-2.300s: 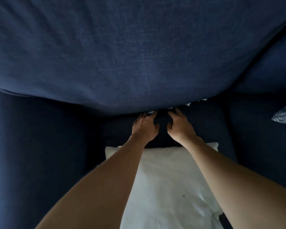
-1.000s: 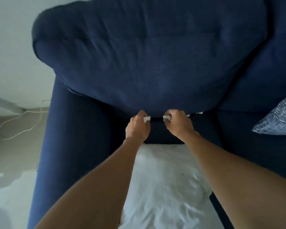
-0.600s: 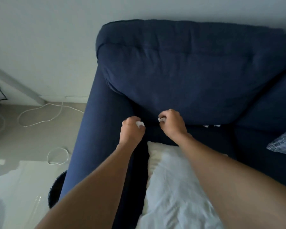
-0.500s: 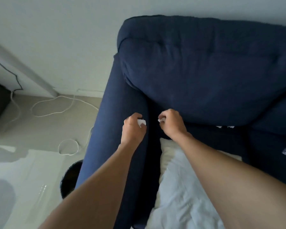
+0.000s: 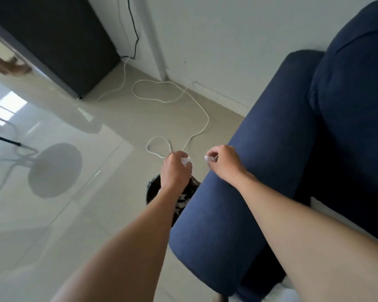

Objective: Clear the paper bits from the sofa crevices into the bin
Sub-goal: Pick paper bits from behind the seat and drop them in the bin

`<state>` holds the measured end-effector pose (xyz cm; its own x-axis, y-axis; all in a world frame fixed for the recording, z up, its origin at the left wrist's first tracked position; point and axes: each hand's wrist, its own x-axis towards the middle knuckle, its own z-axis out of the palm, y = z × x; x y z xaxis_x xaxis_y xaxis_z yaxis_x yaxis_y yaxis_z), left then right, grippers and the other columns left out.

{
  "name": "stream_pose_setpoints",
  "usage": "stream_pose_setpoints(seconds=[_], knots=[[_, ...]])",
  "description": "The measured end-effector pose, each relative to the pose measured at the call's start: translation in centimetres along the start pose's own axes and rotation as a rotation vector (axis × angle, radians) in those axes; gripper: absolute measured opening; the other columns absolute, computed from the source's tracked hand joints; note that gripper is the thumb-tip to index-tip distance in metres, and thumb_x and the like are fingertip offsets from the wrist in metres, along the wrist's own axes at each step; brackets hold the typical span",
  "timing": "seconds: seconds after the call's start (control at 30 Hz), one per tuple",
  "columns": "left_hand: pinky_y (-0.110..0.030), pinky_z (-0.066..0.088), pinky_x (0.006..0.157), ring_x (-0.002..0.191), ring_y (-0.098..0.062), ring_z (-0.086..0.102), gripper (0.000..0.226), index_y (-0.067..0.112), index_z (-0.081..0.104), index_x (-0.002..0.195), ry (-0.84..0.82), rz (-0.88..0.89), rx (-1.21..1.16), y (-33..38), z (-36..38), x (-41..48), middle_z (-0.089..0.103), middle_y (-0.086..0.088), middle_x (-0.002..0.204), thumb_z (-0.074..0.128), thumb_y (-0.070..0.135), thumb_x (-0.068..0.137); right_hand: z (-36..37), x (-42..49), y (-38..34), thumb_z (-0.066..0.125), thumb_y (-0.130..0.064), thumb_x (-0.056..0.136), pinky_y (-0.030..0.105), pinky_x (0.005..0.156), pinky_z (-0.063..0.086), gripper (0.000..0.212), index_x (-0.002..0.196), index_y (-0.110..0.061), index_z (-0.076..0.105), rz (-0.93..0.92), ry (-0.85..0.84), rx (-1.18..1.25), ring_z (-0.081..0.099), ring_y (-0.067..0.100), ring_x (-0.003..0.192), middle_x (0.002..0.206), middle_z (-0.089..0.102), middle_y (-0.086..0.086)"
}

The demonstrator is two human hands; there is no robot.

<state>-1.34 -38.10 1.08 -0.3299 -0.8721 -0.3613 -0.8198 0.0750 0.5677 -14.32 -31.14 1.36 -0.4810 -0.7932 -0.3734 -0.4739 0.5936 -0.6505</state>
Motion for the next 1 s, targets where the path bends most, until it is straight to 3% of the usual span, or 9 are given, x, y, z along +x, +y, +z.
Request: stream_pose_setpoints(seconds=[0.2,0.37,0.53,0.6,0.63,0.7,0.77,0.83,1.0], knots=[[-0.03,0.044,0.088,0.113,-0.023,0.056,0.029,0.016,0.065,0.112,0.017,-0.16,0.012,-6.8,-3.4,1.1,0.063,-0.005,0.12,0.057,0.014,0.084,6.6,1.8,-4.2,0.061,-0.012,0.089,0.024,0.076,0.046,0.013,0.097,-0.01,0.071,-0.015,-0.114,-0.053,0.066,0.026,0.094,0.104,0.071,0.01],[-0.03,0.043,0.093,0.122,-0.026,0.051,0.038,0.013,0.06,0.124,-0.071,-0.235,0.063,-9.2,-4.2,2.0,0.058,-0.009,0.129,0.055,0.011,0.086,9.4,2.3,-6.3,0.058,-0.02,0.091,0.031,0.086,0.049,0.024,0.113,-0.014,0.067,-0.018,-0.25,-0.15,0.063,0.028,0.107,0.119,0.067,0.01],[-0.035,0.045,0.093,0.12,-0.03,0.052,0.036,0.006,0.056,0.125,-0.133,-0.284,0.165,-9.1,-4.3,1.9,0.056,-0.013,0.129,0.058,0.014,0.09,9.0,2.2,-6.1,0.047,-0.007,0.092,0.034,0.098,0.043,0.042,0.131,-0.017,0.056,0.003,-0.318,-0.208,0.054,0.03,0.121,0.136,0.053,0.012],[-0.035,0.046,0.091,0.119,-0.03,0.054,0.035,0.008,0.056,0.125,-0.137,-0.268,0.206,-8.2,-4.1,1.8,0.056,-0.012,0.129,0.056,0.019,0.091,8.1,2.2,-5.6,0.045,-0.003,0.092,0.033,0.092,0.044,0.045,0.134,-0.018,0.054,0.009,-0.278,-0.193,0.06,0.026,0.108,0.137,0.052,0.012],[-0.034,0.046,0.09,0.118,-0.03,0.055,0.035,0.009,0.056,0.125,-0.139,-0.256,0.224,-7.6,-4.0,1.7,0.056,-0.011,0.13,0.055,0.021,0.092,7.6,2.1,-5.1,0.043,-0.003,0.093,0.031,0.085,0.045,0.046,0.135,-0.018,0.053,0.008,-0.252,-0.18,0.061,0.02,0.089,0.137,0.052,0.012],[-0.034,0.046,0.089,0.118,-0.029,0.056,0.037,0.012,0.056,0.127,-0.145,-0.224,0.256,-6.1,-3.4,1.5,0.056,-0.009,0.131,0.053,0.027,0.092,6.3,1.9,-4.0,0.042,-0.003,0.094,0.026,0.07,0.041,0.046,0.136,-0.017,0.052,0.016,-0.201,-0.156,0.05,0.01,0.064,0.135,0.055,0.012],[-0.035,0.046,0.093,0.122,-0.028,0.054,0.044,0.018,0.052,0.134,-0.157,-0.185,0.278,-4.0,-2.4,1.0,0.055,-0.007,0.135,0.051,0.032,0.093,4.7,1.3,-2.6,0.043,-0.006,0.094,0.027,0.073,0.044,0.046,0.139,-0.016,0.049,0.019,-0.149,-0.157,0.063,0.02,0.088,0.137,0.055,0.011],[-0.037,0.046,0.097,0.125,-0.028,0.053,0.048,0.022,0.048,0.139,-0.167,-0.123,0.3,-1.4,-1.1,0.4,0.054,-0.006,0.137,0.05,0.036,0.094,2.8,0.5,-0.9,0.044,-0.009,0.096,0.035,0.093,0.046,0.044,0.14,-0.013,0.047,0.017,-0.084,-0.159,0.053,0.027,0.125,0.147,0.047,0.009],[-0.036,0.046,0.094,0.121,-0.025,0.057,0.05,0.025,0.046,0.141,-0.231,0.034,0.347,6.0,3.9,-2.7,0.056,-0.003,0.136,0.051,0.037,0.093,-2.6,-2.8,5.0,0.045,-0.017,0.097,0.04,0.106,0.038,0.046,0.143,-0.01,0.041,0.085,0.017,-0.128,0.036,0.029,0.141,0.161,0.021,0.006]])
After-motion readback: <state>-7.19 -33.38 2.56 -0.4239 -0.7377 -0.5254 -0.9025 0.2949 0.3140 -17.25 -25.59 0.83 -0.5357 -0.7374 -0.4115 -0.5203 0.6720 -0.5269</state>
